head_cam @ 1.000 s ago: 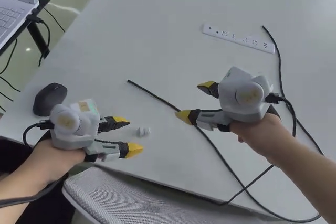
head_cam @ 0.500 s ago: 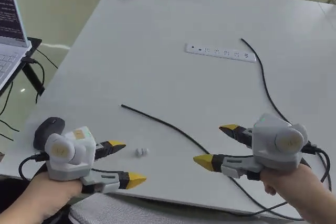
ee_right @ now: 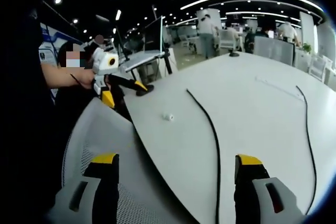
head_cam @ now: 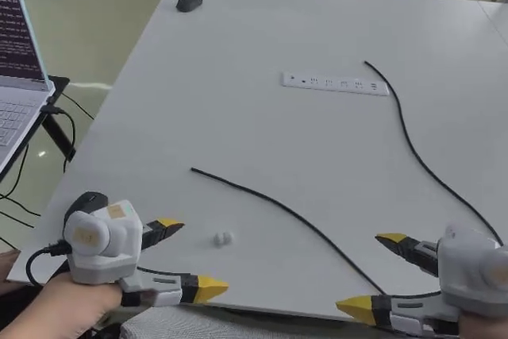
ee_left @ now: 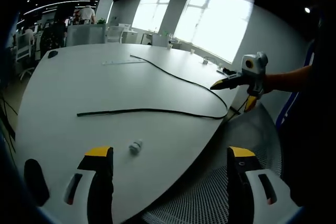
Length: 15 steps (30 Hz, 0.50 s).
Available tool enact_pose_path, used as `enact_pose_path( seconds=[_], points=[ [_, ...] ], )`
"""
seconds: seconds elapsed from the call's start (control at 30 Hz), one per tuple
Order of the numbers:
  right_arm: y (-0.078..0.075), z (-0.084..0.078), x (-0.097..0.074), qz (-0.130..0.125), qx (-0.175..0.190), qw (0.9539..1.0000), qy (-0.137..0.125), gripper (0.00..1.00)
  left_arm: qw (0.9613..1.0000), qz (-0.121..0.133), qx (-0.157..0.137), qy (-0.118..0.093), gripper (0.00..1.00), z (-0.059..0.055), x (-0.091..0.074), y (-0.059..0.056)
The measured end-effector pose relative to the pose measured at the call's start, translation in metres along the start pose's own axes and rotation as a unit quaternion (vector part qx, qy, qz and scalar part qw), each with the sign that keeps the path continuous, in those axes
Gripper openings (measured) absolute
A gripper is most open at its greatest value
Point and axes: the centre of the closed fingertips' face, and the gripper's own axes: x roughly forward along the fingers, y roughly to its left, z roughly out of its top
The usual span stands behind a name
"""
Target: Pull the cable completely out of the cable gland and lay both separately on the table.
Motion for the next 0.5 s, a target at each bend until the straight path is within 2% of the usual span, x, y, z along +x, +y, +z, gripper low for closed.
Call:
enact_pose_path(
  seconds=[0.13,0.3,0.37,0.5],
  points=[
    [0.001,-0.007,0.001,0.012,0.0,0.9999,-0.001,0.99,0.9999,-0.002,0.014,0.01,0.94,-0.003,0.0,0.001],
    [0.006,-0.014,0.0,0.029,0.004,0.9995,0.012,0.99,0.9997,-0.002,0.022,0.012,0.98,-0.003,0.002,-0.001],
    [0.005,-0.015,0.0,0.026,-0.002,0.9995,0.017,0.99,0.9997,-0.004,0.021,0.013,0.99,-0.003,0.003,-0.002],
    [-0.001,-0.012,-0.001,0.018,0.004,0.9998,0.011,0.99,0.9994,-0.005,0.022,0.027,0.99,-0.008,0.004,-0.001]
  ],
)
